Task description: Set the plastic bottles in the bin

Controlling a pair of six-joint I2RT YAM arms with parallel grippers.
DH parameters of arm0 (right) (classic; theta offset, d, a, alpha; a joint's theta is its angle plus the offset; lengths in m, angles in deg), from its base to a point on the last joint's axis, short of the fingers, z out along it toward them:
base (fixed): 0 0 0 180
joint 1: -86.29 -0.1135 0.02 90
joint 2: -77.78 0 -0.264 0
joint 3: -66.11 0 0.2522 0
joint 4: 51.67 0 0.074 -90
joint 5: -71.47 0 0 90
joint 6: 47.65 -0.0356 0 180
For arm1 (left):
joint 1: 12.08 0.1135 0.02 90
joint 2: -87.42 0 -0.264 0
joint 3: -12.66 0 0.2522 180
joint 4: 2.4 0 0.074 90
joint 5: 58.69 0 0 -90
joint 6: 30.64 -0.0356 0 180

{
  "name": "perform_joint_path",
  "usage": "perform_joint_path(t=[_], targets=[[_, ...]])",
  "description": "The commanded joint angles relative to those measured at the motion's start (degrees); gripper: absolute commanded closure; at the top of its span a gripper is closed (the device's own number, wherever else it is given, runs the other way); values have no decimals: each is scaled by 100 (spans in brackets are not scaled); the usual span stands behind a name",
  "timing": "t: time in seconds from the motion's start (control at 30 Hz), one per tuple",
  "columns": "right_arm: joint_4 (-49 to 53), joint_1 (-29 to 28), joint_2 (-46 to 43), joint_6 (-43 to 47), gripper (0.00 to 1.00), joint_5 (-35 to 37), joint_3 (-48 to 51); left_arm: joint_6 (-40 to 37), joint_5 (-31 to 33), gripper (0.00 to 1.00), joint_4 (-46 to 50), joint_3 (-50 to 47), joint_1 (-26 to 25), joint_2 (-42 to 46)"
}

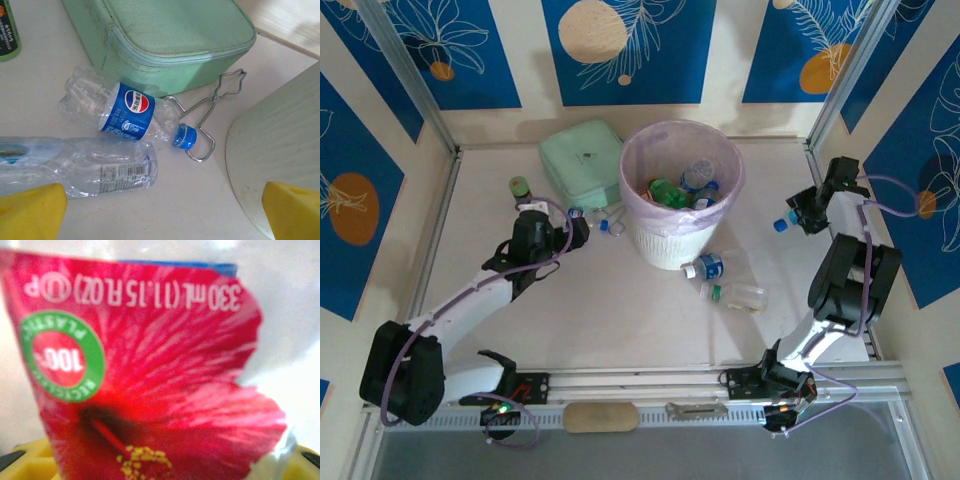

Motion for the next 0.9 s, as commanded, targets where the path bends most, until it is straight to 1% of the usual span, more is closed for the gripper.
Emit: perform_joint_path(t=[0.0, 0.27, 0.4, 0.57, 0.67, 0.87], targets=[[-101, -122, -582, 125, 50, -434, -264, 232, -290, 0, -299, 232, 114, -159], [-281, -636, -1614, 267, 51, -861, -1013, 567, -554, 0, -509, 189, 170, -386], [-470, -1139, -1885, 424, 52, -926, -1445, 768, -641, 0, -682, 64, 165, -402], [-523, -2040, -1790, 810, 52, -909, -2141, 990, -993, 0, -921, -13, 171, -451], [-526, -2684, -1624, 1156, 53, -744, -2483, 1140, -1215, 0, -1097, -84, 167, -448], [-294, -3776, -1040, 1812, 53, -566, -2978, 1261, -1475, 0, -1368, -259, 154, -307]])
